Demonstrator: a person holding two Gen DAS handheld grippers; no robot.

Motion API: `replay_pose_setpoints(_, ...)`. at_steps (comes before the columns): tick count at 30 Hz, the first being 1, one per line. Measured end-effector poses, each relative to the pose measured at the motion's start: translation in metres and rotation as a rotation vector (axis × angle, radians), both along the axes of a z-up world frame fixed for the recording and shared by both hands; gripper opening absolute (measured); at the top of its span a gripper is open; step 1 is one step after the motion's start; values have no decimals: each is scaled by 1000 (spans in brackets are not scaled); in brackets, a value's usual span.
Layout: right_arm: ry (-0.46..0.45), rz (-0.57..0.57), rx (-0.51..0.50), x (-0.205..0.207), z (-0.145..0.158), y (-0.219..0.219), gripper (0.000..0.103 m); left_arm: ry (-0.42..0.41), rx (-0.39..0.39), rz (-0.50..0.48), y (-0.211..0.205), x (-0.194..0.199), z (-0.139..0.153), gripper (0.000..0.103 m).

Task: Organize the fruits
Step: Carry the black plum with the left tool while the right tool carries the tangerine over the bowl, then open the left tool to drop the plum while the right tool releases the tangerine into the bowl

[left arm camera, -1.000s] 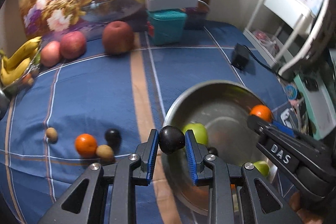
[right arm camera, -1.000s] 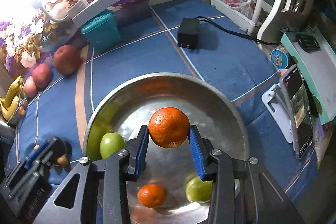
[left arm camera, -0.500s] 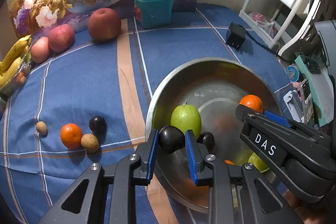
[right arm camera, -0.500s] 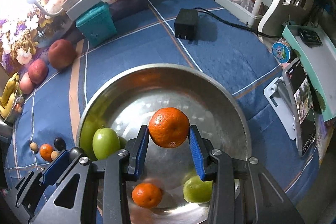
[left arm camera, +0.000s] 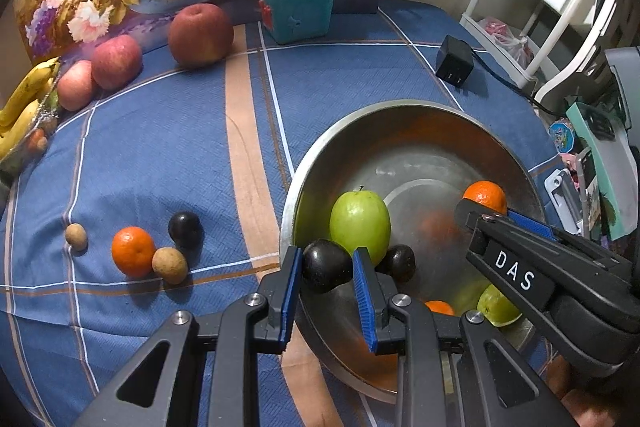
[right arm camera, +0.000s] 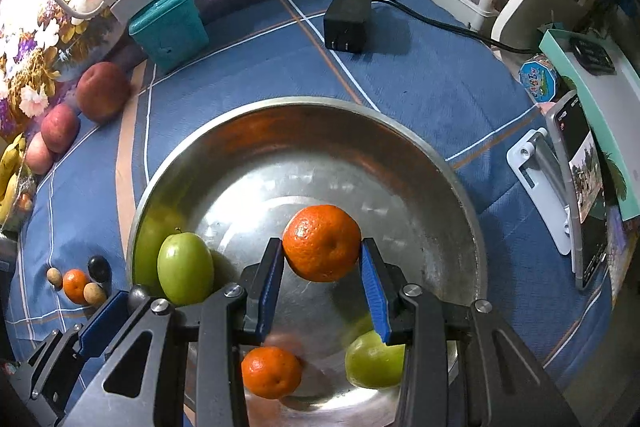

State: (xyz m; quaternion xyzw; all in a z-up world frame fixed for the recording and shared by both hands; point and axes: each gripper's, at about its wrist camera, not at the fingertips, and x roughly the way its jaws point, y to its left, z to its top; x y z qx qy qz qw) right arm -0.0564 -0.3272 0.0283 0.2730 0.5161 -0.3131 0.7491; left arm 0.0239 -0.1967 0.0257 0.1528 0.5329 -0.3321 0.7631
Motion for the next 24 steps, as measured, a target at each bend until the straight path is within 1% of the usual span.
replay_pose_setpoints(9,-1,3,1,0,4,1,41,4,1,1,1,0,1,30)
replay_pose_setpoints(11,-7,5,-2,0,6,1,41,7,1,0,2,1,2,32)
replay_pose_setpoints(12,-9,7,-6,0,8,1,42,7,-2,0,3,1,3,34)
replay_pose_setpoints(14,-7,10,-12,0,10,2,47,3,-7,4,4,1,5,44)
replay_pose_setpoints(15,-8,12,-17,0,12,2,49,3,-12,5,5,2,7,45)
replay_pose_setpoints(18,-14,13,-26,-1,16,2,49,0,-23,14,8,4,11,50)
replay_pose_setpoints(20,-17,14,-33,-1,20,2,49,-1,-29,23,11,6,14,59)
replay_pose_setpoints(24,-18,14,-45,-2,25,2,49,-2,-39,53,19,14,17,66)
